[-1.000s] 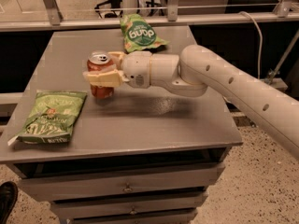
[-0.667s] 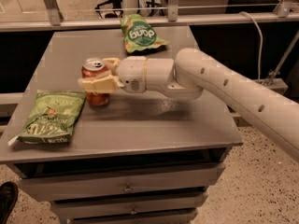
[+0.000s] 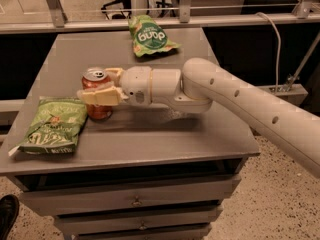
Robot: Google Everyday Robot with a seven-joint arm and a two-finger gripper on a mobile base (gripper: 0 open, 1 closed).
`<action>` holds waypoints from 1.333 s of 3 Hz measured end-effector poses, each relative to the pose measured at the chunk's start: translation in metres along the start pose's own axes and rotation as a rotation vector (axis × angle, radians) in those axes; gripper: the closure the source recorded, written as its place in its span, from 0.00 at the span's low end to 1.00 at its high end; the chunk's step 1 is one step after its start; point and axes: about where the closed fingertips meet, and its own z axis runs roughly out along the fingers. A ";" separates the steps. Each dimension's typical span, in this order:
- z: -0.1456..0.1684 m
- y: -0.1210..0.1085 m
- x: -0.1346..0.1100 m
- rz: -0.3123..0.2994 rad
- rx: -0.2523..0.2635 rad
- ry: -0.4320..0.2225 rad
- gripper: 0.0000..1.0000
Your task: Move coke can near green jalapeno chip bag
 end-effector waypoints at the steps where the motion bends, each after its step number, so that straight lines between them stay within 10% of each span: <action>1: 0.001 0.003 0.003 0.019 0.002 -0.019 0.01; 4: -0.073 -0.017 0.000 -0.022 0.158 0.041 0.00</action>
Offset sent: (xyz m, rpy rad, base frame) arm 0.0006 -0.0239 -0.0052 0.0320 0.0299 -0.0551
